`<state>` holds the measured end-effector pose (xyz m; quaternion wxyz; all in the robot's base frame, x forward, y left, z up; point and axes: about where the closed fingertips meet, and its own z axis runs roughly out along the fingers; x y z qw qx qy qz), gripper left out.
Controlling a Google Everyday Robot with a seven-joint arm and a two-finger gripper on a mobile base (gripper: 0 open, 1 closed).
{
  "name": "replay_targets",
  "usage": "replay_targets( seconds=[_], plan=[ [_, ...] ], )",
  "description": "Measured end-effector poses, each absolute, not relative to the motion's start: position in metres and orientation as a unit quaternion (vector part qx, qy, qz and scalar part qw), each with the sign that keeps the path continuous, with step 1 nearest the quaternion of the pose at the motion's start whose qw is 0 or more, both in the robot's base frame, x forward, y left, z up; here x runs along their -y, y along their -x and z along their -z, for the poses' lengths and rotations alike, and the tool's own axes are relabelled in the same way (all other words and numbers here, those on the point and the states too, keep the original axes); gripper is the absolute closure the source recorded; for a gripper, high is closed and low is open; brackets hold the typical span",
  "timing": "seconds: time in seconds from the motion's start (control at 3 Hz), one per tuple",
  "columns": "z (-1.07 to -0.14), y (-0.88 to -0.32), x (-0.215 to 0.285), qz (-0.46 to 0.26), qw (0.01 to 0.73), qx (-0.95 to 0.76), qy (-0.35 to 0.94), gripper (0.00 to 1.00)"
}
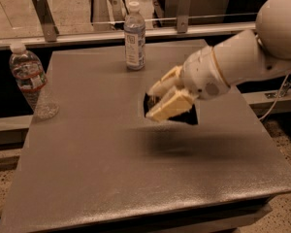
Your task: Pick rxbar chocolate
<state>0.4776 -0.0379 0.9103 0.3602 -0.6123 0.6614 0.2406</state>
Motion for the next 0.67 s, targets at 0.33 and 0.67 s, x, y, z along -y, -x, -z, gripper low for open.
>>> replay_targets(
  seconds=[0.33, 0.67],
  plan=[
    [-0.962, -0.501, 0.051, -0.274, 0.411, -0.634, 0.595, 1.0],
    [-0.981, -0.505, 0.05, -0.269, 0.428, -0.625, 0.595, 1.0]
  ],
)
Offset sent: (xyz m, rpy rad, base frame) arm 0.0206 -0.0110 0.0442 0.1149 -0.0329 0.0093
